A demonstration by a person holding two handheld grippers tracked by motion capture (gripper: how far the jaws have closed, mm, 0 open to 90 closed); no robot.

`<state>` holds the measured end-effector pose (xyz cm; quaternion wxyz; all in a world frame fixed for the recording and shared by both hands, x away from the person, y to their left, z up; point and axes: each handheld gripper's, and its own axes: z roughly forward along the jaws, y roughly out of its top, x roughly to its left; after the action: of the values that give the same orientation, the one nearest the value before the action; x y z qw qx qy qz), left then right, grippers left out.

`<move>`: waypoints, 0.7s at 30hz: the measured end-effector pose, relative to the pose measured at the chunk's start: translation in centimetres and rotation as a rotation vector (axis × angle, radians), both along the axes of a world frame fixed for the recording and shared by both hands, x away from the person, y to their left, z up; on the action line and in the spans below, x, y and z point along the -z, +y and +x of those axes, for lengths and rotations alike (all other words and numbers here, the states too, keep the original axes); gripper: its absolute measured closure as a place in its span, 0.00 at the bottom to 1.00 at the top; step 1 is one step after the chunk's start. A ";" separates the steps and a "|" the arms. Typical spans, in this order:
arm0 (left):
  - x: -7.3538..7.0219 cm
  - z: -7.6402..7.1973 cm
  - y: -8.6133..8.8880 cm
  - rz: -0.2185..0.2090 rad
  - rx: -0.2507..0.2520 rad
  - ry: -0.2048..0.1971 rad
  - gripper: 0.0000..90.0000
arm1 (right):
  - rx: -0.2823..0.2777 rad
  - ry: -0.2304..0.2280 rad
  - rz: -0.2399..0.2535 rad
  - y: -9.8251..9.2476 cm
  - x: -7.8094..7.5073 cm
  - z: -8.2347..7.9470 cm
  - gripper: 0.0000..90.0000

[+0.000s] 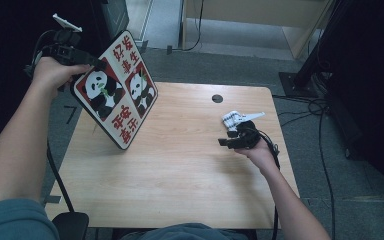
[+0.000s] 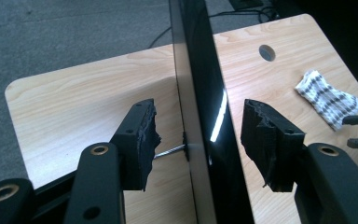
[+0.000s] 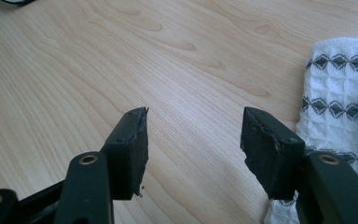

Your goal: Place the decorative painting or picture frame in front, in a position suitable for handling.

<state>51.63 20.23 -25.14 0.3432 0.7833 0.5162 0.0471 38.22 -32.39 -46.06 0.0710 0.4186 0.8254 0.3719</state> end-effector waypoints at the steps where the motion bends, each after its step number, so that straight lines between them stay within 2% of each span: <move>1: 0.0 0.2 -0.1 0.008 0.004 0.009 0.53 | -0.001 -0.002 0.001 0.0 0.0 0.0 0.47; 4: 0.1 0.7 -0.1 0.010 0.005 0.015 0.57 | 0.000 -0.001 0.001 0.0 0.0 0.0 0.47; 7: 0.2 1.1 -0.1 -0.024 0.008 0.045 0.65 | 0.000 -0.001 0.003 -0.1 0.0 0.0 0.47; 12: 0.1 1.4 -0.2 -0.039 0.029 0.073 0.78 | -0.003 -0.004 0.005 -0.2 0.0 0.0 0.47; 15: 0.0 1.5 -0.4 -0.033 0.041 0.089 0.82 | -0.002 -0.003 0.006 -0.2 0.0 0.1 0.47; 21: -0.2 1.7 -0.8 -0.001 0.022 0.130 0.85 | -0.004 0.000 -0.004 0.0 0.0 0.0 0.47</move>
<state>53.29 19.39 -24.91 0.3098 0.7901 0.5289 -0.0080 38.27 -32.42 -46.08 0.0710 0.4169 0.8271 0.3702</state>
